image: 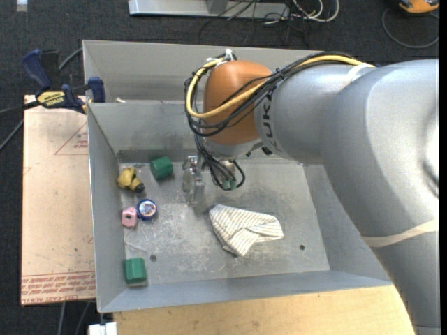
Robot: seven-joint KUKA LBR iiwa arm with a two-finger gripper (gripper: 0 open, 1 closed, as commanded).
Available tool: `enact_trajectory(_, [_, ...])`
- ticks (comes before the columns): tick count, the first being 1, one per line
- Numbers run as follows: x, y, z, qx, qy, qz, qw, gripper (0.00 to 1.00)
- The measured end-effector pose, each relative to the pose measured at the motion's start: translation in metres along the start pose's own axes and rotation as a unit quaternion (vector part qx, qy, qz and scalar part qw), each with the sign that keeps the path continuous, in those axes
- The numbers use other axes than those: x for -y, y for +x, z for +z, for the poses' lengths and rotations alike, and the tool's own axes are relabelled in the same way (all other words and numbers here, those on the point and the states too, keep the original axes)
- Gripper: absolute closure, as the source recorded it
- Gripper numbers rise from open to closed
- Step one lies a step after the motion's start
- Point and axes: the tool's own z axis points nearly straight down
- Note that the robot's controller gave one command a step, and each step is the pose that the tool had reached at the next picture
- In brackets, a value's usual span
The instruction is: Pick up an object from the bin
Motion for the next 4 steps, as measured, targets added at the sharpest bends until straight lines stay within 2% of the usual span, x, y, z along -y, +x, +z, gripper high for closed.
enact_trajectory(1, [0.0,0.0,0.0,-0.0004,0.0,0.0,1.0,0.0])
enact_trajectory(2, [0.0,0.0,0.0,-0.0004,0.0,0.0,1.0,0.0])
enact_trajectory(3, [0.047,0.036,0.0,0.0017,-0.001,0.014,0.9999,0.0])
enact_trajectory(4, [0.076,0.02,-0.003,0.0027,0.0,0.04,0.9992,0.0])
